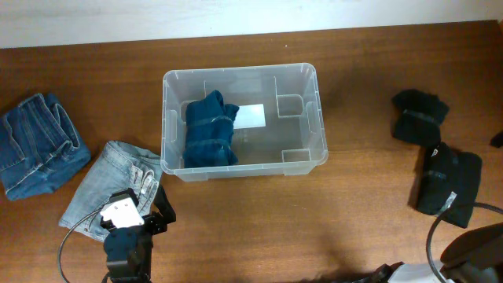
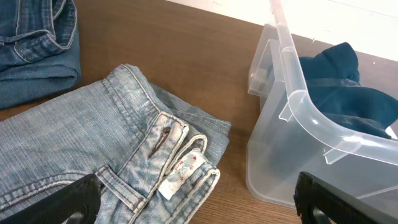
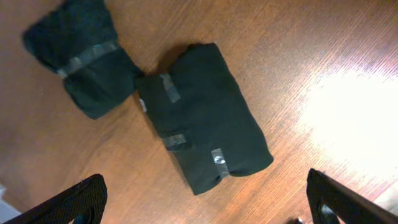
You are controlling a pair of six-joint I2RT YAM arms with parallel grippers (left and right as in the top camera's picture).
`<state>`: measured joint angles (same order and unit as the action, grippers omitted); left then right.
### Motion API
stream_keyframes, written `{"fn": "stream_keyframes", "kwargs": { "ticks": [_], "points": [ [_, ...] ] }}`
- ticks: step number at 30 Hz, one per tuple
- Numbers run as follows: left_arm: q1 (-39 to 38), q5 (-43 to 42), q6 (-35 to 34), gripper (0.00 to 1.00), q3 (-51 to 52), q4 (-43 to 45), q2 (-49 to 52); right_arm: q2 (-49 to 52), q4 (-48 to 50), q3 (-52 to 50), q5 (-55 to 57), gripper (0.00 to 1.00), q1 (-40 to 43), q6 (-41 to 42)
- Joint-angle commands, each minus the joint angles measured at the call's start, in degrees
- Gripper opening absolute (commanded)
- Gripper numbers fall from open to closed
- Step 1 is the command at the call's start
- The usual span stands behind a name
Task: Pack container
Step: 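Withdraw the right gripper toward the black bundles on the right, then grasp the lower taped black bundle with the right gripper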
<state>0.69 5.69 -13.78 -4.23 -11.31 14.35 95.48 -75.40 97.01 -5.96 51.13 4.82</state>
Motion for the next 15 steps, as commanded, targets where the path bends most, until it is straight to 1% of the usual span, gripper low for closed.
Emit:
{"fn": "stream_keyframes", "kwargs": {
  "ticks": [1,8,15],
  "points": [
    [0.2,-1.0,-0.1,0.99,0.8,0.2,-0.4,2.5,0.6,-1.2,2.8,0.94,0.4,-2.2],
    [0.2,-1.0,-0.1,0.99,0.8,0.2,-0.4,9.3,2.2,-3.5,2.8,0.95,0.4,-7.4],
    [0.2,-1.0,-0.1,1.0,0.8,0.2,-0.5,15.7,3.5,-5.7,2.8,0.96,0.4,-7.6]
  ]
}}
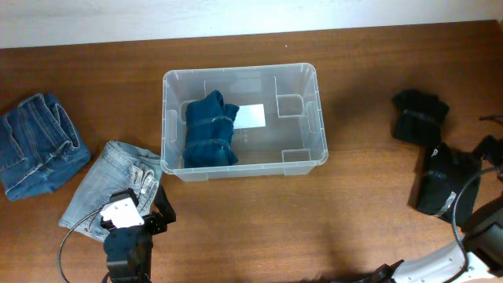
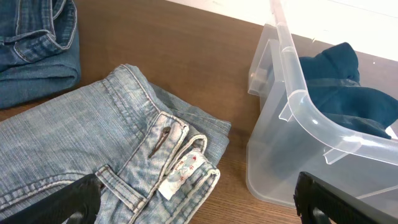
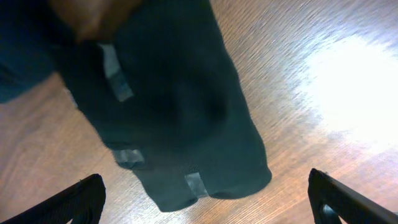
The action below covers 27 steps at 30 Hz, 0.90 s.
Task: Pack container
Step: 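Grasp the lower taped black bundle with the right gripper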
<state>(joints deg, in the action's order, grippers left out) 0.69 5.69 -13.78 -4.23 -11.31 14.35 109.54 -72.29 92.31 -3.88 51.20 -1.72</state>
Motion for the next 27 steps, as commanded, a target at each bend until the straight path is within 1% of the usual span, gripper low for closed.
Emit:
{"fn": "stream_keyframes", "kwargs": {
  "ticks": [1,7,9,13,15,21,23,27],
  "points": [
    [0.2,-1.0,-0.1,0.99,0.8,0.2,-0.4,2.3,1.0,-1.5,0.6,0.96,0.3,-1.0],
    [0.2,-1.0,-0.1,0.99,0.8,0.2,-0.4,3.5,6.3,-6.4,-3.4,1.0,1.0,-1.0],
    [0.2,-1.0,-0.1,0.99,0.8,0.2,-0.4,3.5,8.6,-8.6,-5.7,0.99,1.5,-1.1],
    [0.2,-1.0,-0.1,0.99,0.8,0.2,-0.5,3.5,13.1,-13.0,-13.7,0.99,2.1,-2.1],
    [0.2,-1.0,-0.1,0.99,0.8,0.2,-0.5,3.5,13.2,-14.1,-18.9,0.99,2.1,-4.1],
    [0.2,-1.0,-0.1,0.99,0.8,0.2,-0.5,3.4,9.4,-14.6,-29.1,0.99,2.0,-4.1],
    [0.2,-1.0,-0.1,0.99,0.8,0.2,-0.4,3.4,8.2,-14.6,-29.3,0.99,2.0,-4.2],
    [0.2,-1.0,-0.1,1.0,0.8,0.2,-0.5,3.4,7.5,-14.6,-23.1,1.0,2.1,-4.3]
  ]
}}
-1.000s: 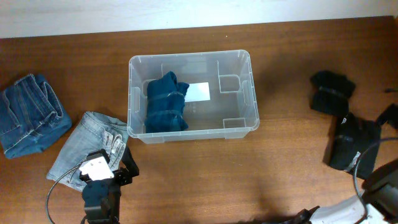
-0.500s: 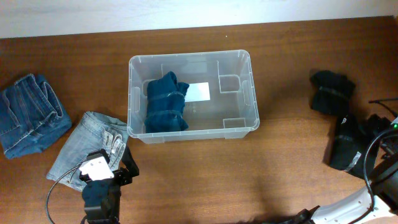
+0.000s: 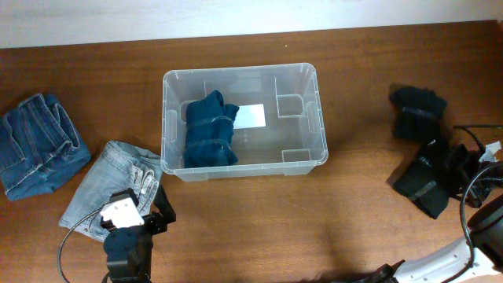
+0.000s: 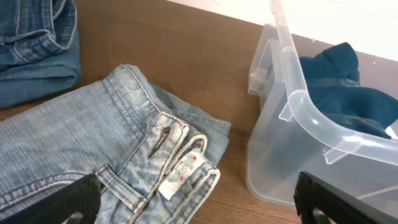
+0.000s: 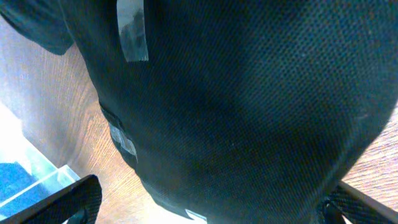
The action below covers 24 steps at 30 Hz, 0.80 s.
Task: Pack container
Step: 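Grasp the lower taped black bundle with the right gripper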
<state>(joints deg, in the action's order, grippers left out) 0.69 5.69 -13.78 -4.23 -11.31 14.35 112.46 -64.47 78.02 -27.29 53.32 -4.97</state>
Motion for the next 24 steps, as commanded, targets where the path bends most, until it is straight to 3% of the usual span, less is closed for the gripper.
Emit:
{"fn": "stream_keyframes", "kwargs": {
  "ticks": [1,8,13,20,24],
  "points": [
    [0.2,-1.0,-0.1,1.0,0.8,0.2,-0.4,0.5,-0.2,-0.3,0.9,0.98,0.0,-1.0],
    [0.2,-1.0,-0.1,0.99,0.8,0.2,-0.5,-0.9,1.4,-0.3,4.8,0.96,-0.1,-0.3],
    [0.2,-1.0,-0.1,0.99,0.8,0.2,-0.5,-2.6,3.1,-0.3,14.5,0.96,-0.1,5.0],
    [0.2,-1.0,-0.1,1.0,0.8,0.2,-0.4,-2.5,8.0,-2.4,13.7,0.97,-0.1,5.0],
    [0.2,-1.0,-0.1,1.0,0.8,0.2,-0.5,-2.5,12.2,-5.6,11.2,0.87,-0.1,5.1]
  ]
}}
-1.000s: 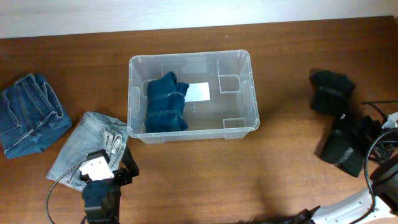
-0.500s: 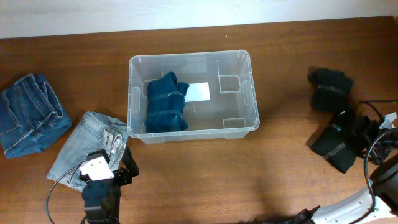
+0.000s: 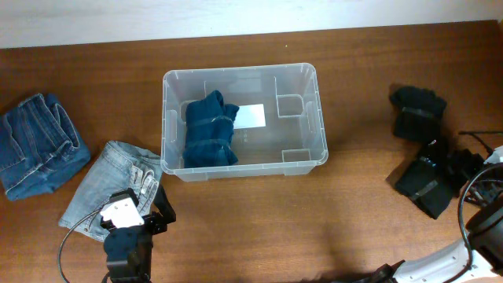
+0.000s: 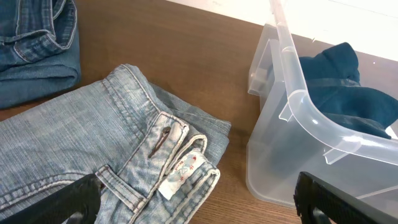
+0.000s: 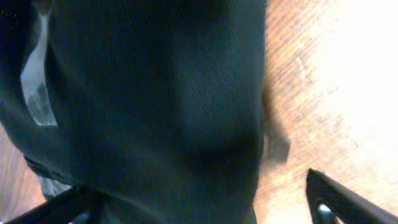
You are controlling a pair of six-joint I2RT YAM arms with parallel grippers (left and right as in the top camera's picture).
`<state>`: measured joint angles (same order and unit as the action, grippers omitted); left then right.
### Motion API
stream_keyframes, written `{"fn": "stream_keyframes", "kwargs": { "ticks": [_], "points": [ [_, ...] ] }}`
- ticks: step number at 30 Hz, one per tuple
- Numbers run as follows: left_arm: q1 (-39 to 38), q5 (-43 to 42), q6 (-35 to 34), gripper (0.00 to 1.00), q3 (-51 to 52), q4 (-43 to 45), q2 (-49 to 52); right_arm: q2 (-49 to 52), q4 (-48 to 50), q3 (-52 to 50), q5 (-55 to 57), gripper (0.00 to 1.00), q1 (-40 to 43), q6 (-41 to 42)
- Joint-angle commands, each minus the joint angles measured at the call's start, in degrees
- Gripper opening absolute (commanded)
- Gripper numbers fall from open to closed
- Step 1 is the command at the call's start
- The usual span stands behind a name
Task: Pack container
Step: 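Grasp the lower taped black bundle with the right gripper, then carry the black bundle into the container beside the teal bundle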
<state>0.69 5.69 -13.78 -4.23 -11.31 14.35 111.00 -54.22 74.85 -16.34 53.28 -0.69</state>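
Observation:
The clear plastic container stands mid-table with a folded dark blue garment in its left half. A taped black bundle lies tilted at the right. My right gripper is low against its right side, open wide. In the right wrist view the bundle fills the left of the frame between that gripper's spread fingers. My left gripper hovers open over the light jeans. In the left wrist view it sits above the jeans' waistband, beside the container.
A second black bundle lies behind the first. Folded dark jeans sit at the far left. Cables from the right arm trail at the table's right edge. Bare wood lies between the container and the black bundles.
The right wrist camera has shifted: the black bundle filled its view, and now bare table shows on the right. In the overhead view the bundle has barely moved. The left arm is still.
First the right gripper was high over both black bundles, the larger one lying nearly upright. Then it was closer above that bundle. Later the bundle lay turned and further left with the open gripper against it, as now. The left gripper stayed open over the light jeans.

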Motion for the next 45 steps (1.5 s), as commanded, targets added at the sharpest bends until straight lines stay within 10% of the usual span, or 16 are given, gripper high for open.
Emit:
{"fn": "stream_keyframes", "kwargs": {
  "ticks": [1,10,26,34,45],
  "points": [
    [0.2,-1.0,-0.1,0.99,0.8,0.2,-0.5,-1.0,2.8,-3.3,-0.6,0.86,-0.1,0.8],
    [0.2,-1.0,-0.1,0.99,0.8,0.2,-0.5,-1.0,3.6,-4.9,-3.6,0.49,0.0,0.8],
    [0.2,-1.0,-0.1,1.0,0.8,0.2,-0.5,-17.5,-9.6,7.6,-9.1,0.1,-0.1,0.1],
    [0.2,-1.0,-0.1,0.99,0.8,0.2,-0.4,-33.3,-11.5,8.9,-21.5,0.05,-5.7,0.2],
    [0.2,-1.0,-0.1,0.99,0.8,0.2,-0.4,-42.3,0.0,8.9,-25.0,0.04,-38.9,12.4]
  ]
}}
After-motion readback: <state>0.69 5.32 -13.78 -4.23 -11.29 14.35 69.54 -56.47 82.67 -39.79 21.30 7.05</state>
